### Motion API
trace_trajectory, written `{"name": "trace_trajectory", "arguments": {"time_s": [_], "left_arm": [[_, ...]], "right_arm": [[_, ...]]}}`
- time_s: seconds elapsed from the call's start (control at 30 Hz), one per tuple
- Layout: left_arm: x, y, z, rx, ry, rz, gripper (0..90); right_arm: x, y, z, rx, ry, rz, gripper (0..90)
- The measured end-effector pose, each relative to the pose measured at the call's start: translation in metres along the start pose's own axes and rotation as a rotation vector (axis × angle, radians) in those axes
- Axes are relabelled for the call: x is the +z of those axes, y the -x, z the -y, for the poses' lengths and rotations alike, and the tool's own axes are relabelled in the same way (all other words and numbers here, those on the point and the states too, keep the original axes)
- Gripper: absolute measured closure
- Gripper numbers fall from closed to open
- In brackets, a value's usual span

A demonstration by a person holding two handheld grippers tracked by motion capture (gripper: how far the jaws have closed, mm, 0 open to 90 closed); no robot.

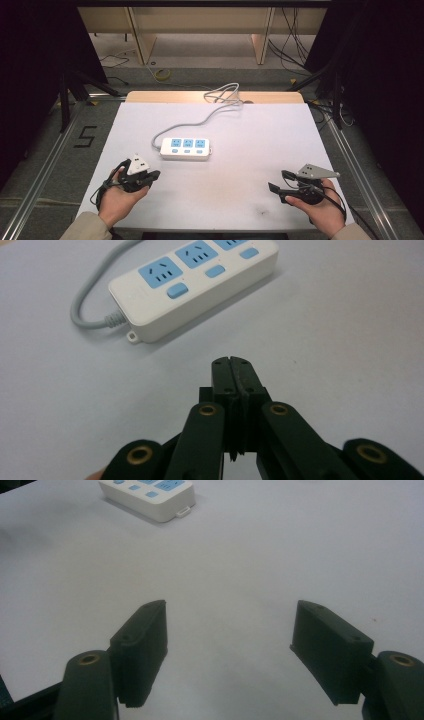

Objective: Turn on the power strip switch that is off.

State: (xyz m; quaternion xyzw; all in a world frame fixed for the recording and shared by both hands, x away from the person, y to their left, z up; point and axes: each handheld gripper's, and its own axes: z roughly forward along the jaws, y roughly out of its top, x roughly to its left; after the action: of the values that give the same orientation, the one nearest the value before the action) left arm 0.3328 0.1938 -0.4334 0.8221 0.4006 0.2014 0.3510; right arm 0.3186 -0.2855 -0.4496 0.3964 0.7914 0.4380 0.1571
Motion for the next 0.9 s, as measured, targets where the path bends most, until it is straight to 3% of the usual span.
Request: {"name": "trace_trajectory", "arguments": {"time_s": [0.9], "left_arm": [[0.018,-0.008,-0.015,0.0,-0.025,-0.001,89.8]], "right_arm": [[0.001,0.001,0.001,0.008,-0.008,-0.003,30.7]]}}
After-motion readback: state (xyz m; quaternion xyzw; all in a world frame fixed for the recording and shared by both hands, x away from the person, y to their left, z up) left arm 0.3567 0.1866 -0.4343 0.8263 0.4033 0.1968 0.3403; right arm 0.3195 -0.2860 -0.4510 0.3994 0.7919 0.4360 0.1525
